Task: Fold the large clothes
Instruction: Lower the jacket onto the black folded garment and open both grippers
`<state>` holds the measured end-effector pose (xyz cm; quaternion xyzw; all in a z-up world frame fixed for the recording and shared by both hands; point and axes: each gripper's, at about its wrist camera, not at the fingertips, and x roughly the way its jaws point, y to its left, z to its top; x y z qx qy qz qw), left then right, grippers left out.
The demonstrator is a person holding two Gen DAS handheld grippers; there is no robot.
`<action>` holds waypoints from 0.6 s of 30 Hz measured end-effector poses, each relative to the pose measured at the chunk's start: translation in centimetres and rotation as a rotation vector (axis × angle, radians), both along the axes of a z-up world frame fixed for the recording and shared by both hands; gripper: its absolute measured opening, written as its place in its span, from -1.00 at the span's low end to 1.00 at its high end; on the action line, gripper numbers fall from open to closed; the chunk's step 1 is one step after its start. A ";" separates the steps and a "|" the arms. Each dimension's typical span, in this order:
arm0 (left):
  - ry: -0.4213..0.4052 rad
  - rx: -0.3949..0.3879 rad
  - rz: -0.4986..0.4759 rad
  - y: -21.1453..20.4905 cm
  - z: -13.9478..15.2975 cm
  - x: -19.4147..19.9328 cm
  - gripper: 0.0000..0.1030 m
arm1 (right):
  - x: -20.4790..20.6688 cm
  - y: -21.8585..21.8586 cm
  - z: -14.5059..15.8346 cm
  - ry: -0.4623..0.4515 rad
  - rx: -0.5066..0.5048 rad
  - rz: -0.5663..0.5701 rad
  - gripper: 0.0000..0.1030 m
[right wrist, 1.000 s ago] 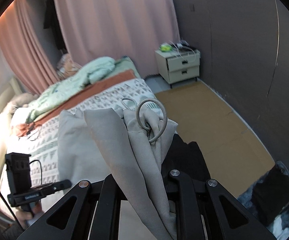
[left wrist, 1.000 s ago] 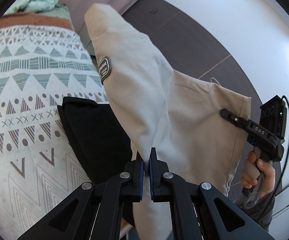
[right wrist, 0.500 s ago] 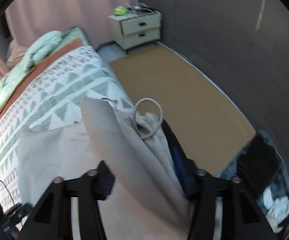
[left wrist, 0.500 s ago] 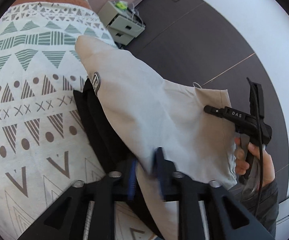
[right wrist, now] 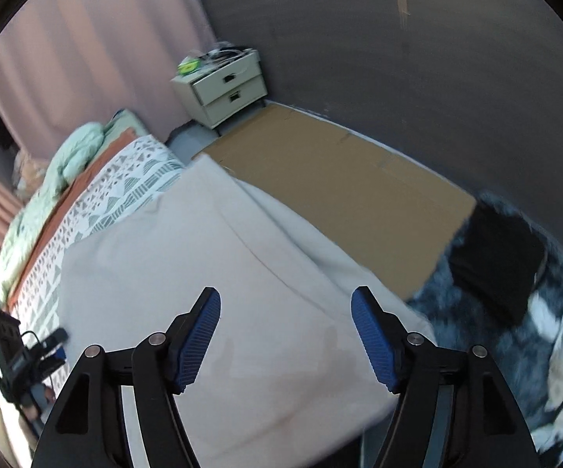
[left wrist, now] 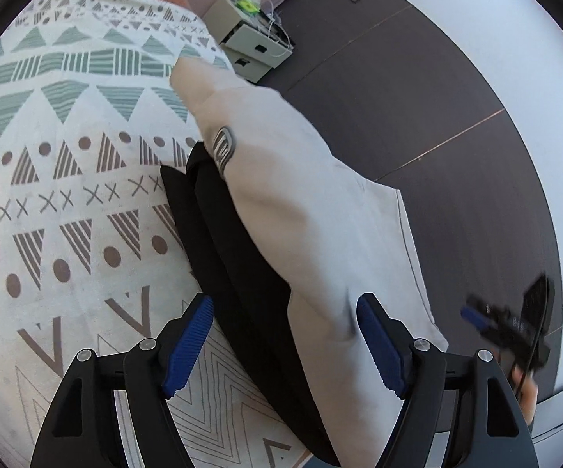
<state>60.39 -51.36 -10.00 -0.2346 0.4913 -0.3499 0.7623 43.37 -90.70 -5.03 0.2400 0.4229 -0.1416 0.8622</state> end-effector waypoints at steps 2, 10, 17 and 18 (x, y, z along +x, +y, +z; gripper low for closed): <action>-0.004 -0.001 -0.005 -0.1 0.2 -0.1 0.49 | -2.3 -0.7 -1.2 -0.006 0.031 -0.032 0.35; -0.010 0.010 -0.041 -0.4 0.4 -1.2 0.49 | -5.4 -0.9 -7.2 -0.027 0.174 -0.100 0.23; 0.000 0.024 -0.070 -1.9 -0.5 -1.1 0.43 | -4.4 -1.2 -7.9 -0.085 0.129 -0.097 -0.88; 0.001 0.017 -0.071 -2.0 -0.5 -1.1 0.42 | -4.1 -1.3 -7.9 -0.087 0.124 -0.104 -0.88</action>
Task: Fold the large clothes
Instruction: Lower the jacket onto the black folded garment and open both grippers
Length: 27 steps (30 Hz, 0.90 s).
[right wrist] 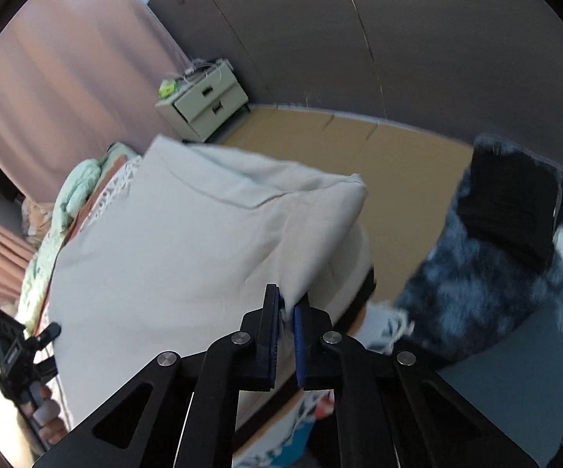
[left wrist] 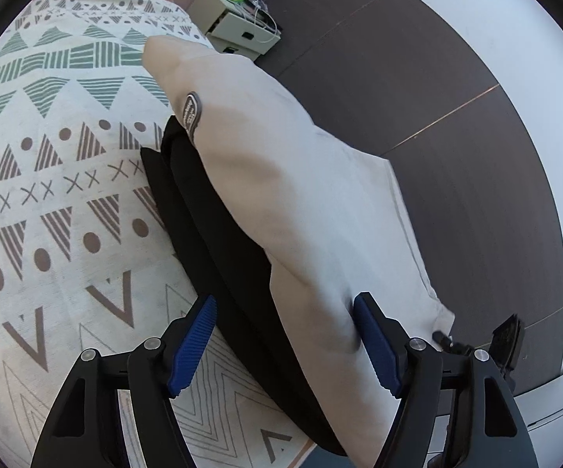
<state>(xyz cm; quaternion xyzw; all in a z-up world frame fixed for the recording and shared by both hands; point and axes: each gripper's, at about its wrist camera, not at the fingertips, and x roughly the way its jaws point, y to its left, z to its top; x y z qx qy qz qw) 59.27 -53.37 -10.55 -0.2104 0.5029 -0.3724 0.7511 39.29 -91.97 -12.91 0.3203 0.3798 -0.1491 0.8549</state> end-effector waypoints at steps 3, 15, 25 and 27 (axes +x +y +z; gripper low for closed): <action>0.004 -0.012 0.001 -0.4 -0.1 0.2 0.37 | 1.0 -0.4 -0.2 0.025 0.033 -0.037 -0.87; -0.011 -0.018 -0.001 -0.9 0.4 0.0 0.09 | -1.7 -1.7 -5.2 -0.047 0.339 -0.101 0.18; -0.019 -0.025 -0.033 -1.8 0.8 0.5 -0.29 | -0.6 -1.8 -2.6 -0.119 0.247 -0.028 -0.78; -0.021 -0.017 -0.035 -2.4 1.0 0.7 -0.31 | -0.1 -1.9 -2.0 -0.122 0.226 -0.032 -0.79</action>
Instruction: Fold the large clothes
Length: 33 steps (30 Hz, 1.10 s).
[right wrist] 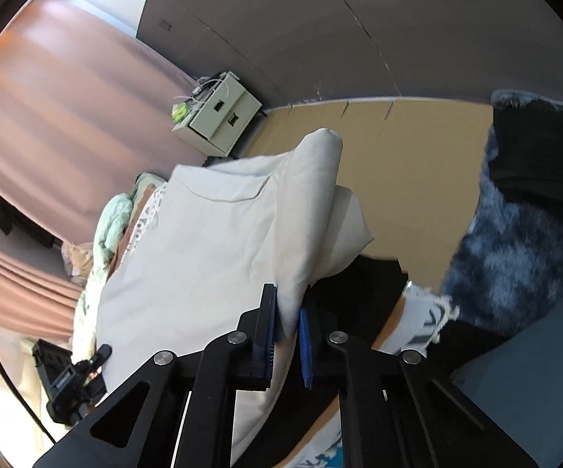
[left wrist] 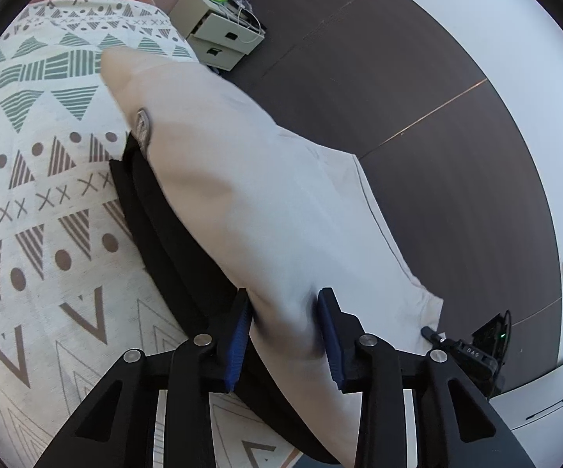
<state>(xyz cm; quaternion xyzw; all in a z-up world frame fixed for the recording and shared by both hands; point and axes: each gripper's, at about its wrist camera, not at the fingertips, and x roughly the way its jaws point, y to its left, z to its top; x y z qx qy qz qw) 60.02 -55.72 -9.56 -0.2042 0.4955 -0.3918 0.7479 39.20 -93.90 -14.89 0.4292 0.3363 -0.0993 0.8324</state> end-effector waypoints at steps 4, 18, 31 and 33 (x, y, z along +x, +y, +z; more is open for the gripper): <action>-0.006 0.004 -0.012 -0.9 0.3 0.6 -0.35 | 1.1 -1.0 0.5 -0.001 -0.011 -0.030 -0.81; -0.032 0.086 0.015 -0.4 1.4 0.7 0.04 | 3.6 -2.0 1.0 0.105 -0.080 -0.073 -0.75; -0.140 0.113 0.102 8.3 7.0 -2.7 0.43 | -2.3 2.3 7.2 0.112 -0.136 -0.078 0.48; -0.170 0.112 0.111 9.5 8.5 -3.9 0.58 | -3.2 3.5 8.5 0.100 -0.160 -0.070 0.60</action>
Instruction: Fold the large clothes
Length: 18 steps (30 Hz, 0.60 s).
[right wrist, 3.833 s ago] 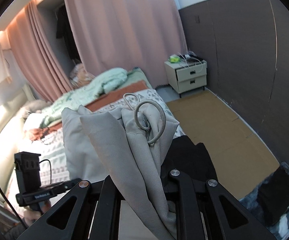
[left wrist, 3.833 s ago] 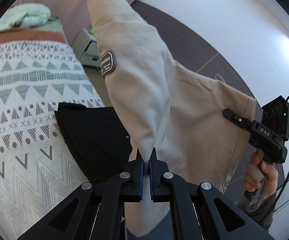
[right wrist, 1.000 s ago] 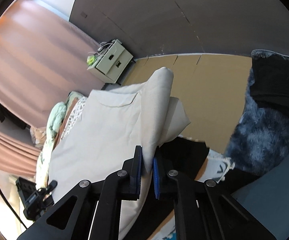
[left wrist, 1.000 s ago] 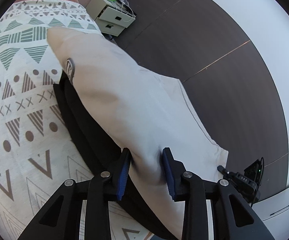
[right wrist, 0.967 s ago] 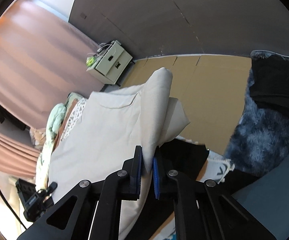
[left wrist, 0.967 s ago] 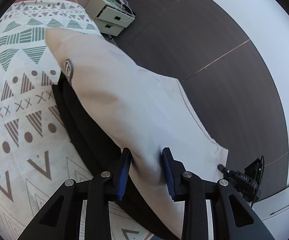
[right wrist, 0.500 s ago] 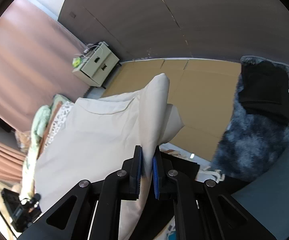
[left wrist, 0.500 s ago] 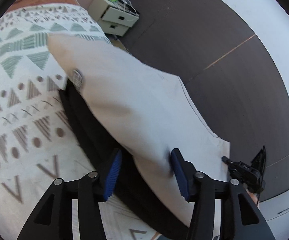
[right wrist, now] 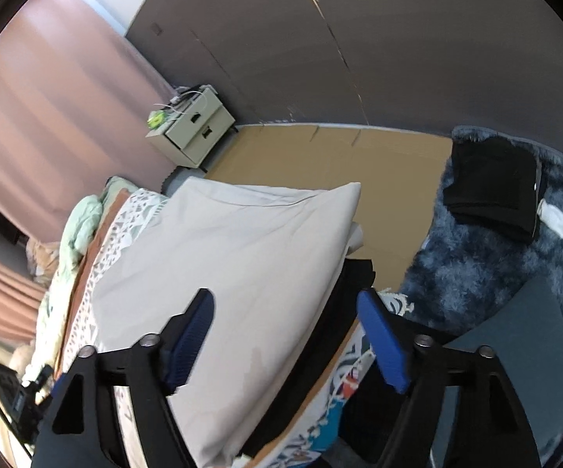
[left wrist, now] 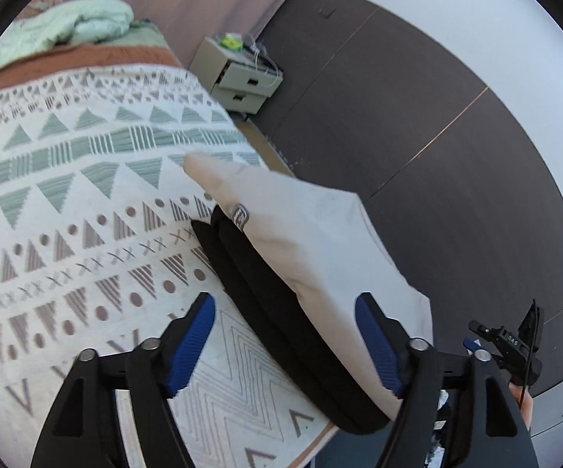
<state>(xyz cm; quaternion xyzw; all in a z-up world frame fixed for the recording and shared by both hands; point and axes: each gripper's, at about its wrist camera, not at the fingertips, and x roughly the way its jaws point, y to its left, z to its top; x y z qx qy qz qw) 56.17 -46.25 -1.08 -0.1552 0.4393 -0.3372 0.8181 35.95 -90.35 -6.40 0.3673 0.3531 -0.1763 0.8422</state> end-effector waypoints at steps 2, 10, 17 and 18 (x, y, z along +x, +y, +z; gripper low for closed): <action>-0.035 -0.003 0.009 1.2 1.3 -1.0 0.73 | -1.0 1.3 1.2 -0.006 -0.022 0.011 0.66; -0.180 0.022 0.035 5.6 6.9 -6.3 0.97 | -4.9 6.3 6.0 -0.064 -0.103 0.043 0.89; -0.266 0.047 0.069 9.7 10.9 -10.8 0.99 | -7.7 10.4 9.0 -0.103 -0.158 0.041 0.90; -0.275 0.052 0.073 10.3 11.4 -11.4 0.99 | -8.1 11.0 9.3 -0.099 -0.170 0.040 0.92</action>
